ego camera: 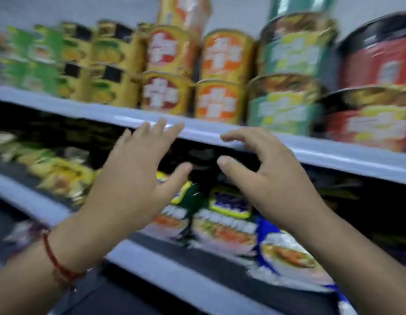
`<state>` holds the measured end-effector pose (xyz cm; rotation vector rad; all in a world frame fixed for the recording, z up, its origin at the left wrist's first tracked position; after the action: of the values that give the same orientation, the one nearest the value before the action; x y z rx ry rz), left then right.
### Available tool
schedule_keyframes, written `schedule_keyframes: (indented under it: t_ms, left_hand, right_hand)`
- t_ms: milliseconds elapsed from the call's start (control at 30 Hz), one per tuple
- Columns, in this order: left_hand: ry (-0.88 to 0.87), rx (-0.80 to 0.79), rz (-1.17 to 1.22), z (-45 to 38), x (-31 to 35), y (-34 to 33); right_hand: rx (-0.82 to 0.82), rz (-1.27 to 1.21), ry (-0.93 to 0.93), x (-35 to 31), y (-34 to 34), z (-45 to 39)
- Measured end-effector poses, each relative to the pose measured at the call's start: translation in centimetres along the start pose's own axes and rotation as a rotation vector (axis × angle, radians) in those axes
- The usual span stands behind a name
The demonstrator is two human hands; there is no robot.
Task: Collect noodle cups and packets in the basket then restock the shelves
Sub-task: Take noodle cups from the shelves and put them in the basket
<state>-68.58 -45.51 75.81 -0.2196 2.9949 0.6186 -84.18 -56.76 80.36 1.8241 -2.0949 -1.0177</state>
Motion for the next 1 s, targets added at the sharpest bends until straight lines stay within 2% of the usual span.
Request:
schedule_keyframes:
  t_ms: [100, 200, 300, 400, 567, 667, 733, 833, 1000]
  left_hand:
    - [0.189, -0.194, -0.114, 11.7, -5.4, 0.3]
    - [0.422, -0.310, -0.186, 24.1, -9.7, 2.8]
    - [0.658, -0.415, -0.240, 35.7, -13.3, 6.0]
    - [0.887, -0.567, -0.282, 48.0, -17.7, 8.5]
    - [1.312, -0.844, -0.170, 68.6, -23.3, 11.7]
    - [1.594, -1.014, -0.047, 78.4, -24.4, 12.5]
    - [1.751, -1.019, 0.014, 83.9, -24.8, 12.4]
    - [1.961, -0.943, 0.093, 90.9, -25.3, 11.0]
    - [2.201, -0.653, 0.209, 101.1, -26.7, 6.5]
  right_hand:
    - [-0.110, 0.012, 0.155, -3.8, -8.6, 2.6]
    - [-0.271, -0.182, 0.196, -7.4, -17.3, 5.5]
    - [-0.602, -0.355, 0.096, -11.2, -28.2, 9.2]
    - [-0.860, -0.416, 0.005, -15.0, -40.9, 14.4]
    - [-1.341, -0.215, -0.165, -19.7, -62.0, 27.2]
    - [-1.608, -0.082, -0.333, -21.6, -70.8, 34.8]
    - [-1.712, 0.004, -0.435, -21.6, -75.5, 39.7]
    - [-1.818, 0.087, -0.507, -21.3, -81.7, 45.9]
    - [-1.948, 0.113, -0.567, -22.0, -91.5, 54.5]
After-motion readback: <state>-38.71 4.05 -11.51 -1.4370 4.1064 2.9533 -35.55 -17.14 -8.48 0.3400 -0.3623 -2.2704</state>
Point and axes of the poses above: each hand's wrist, its own z-axis away from the middle knuckle, its own y-axis out of the back of the hand, x = y × z, the point moved 4 cm from there along -z, towards the middle knuckle, and after that the axes turned 15 degrees about -y, right-handed, at the moved point
